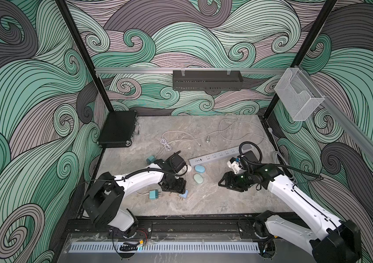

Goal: Charge the bluetooth headset
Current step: Pick up the plug from the center of the board.

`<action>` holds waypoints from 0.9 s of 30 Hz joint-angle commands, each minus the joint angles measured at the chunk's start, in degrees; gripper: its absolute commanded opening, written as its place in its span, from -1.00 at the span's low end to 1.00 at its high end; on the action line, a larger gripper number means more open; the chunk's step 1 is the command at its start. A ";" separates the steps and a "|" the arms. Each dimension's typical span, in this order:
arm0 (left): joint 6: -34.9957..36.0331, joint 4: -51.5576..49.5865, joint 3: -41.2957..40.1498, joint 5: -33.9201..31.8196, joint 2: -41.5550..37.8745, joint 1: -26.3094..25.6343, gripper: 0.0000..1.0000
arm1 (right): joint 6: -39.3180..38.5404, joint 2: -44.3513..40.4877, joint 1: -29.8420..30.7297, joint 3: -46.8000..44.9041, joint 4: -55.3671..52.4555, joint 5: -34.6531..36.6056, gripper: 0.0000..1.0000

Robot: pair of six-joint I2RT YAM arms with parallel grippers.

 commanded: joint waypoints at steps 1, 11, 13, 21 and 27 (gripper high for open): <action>-2.39 1.58 2.45 -1.76 2.24 -0.89 0.36 | 1.89 0.17 0.50 0.50 0.87 -0.40 0.16; -2.48 2.39 4.00 -2.63 6.01 -2.66 0.24 | 2.76 0.68 0.47 0.27 1.53 -0.14 0.16; -2.47 2.41 4.24 -2.68 6.84 -3.08 0.20 | 2.85 0.88 0.47 0.23 1.68 -0.18 0.16; -2.50 2.65 4.46 -2.91 9.21 -4.49 0.08 | 2.93 1.45 0.48 0.06 2.24 -0.18 0.16; -1.84 2.11 5.22 -4.04 9.67 -4.77 -0.30 | 3.11 1.58 0.51 0.44 2.72 -0.69 0.13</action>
